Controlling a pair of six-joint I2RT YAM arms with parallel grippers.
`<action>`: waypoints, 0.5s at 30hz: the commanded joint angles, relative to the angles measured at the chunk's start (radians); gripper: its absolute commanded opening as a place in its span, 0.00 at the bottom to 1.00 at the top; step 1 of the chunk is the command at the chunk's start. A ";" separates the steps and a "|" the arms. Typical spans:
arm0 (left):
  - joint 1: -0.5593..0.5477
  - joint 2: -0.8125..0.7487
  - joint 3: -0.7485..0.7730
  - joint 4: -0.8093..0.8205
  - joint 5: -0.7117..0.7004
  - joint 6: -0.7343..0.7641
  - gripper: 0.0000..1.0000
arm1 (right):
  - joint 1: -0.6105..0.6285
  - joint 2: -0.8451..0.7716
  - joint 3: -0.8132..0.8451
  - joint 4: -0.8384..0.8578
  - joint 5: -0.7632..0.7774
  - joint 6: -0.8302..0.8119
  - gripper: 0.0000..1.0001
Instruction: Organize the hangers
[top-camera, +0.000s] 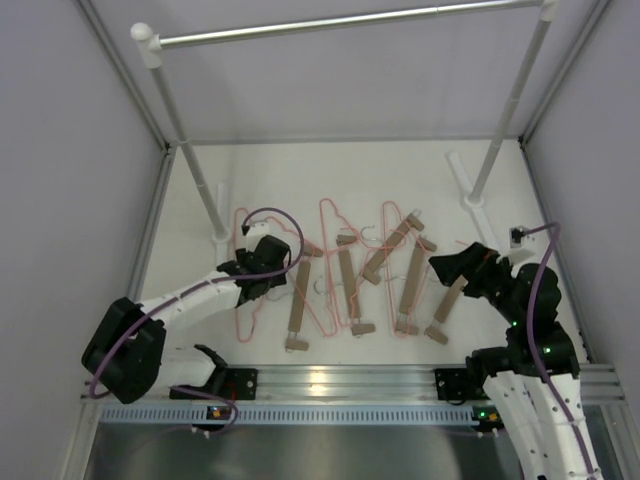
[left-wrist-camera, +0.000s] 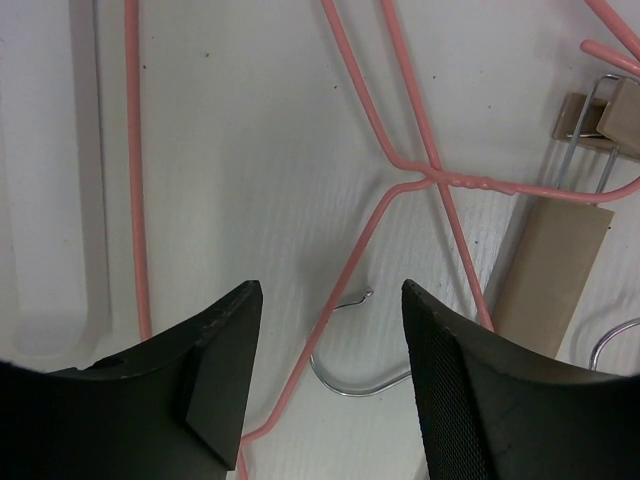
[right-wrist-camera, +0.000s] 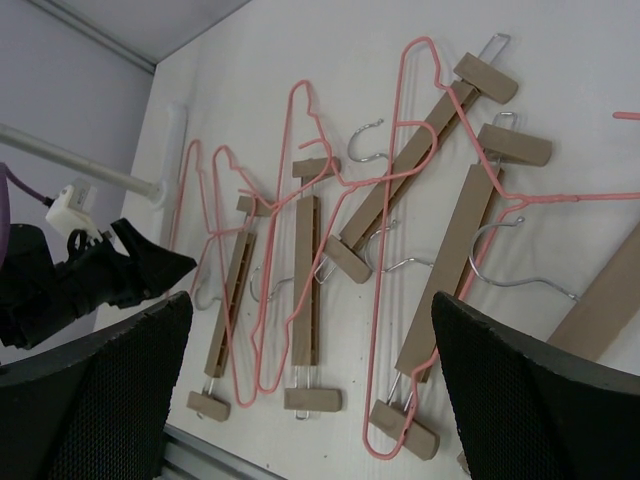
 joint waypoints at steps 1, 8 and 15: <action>0.019 0.016 0.002 0.100 0.037 0.030 0.63 | -0.009 -0.016 -0.003 -0.016 -0.011 -0.008 1.00; 0.063 0.085 0.024 0.137 0.108 0.031 0.60 | -0.009 -0.014 -0.008 -0.014 -0.011 -0.001 1.00; 0.082 0.150 0.053 0.134 0.126 0.031 0.51 | -0.008 -0.020 -0.014 -0.014 -0.012 0.002 1.00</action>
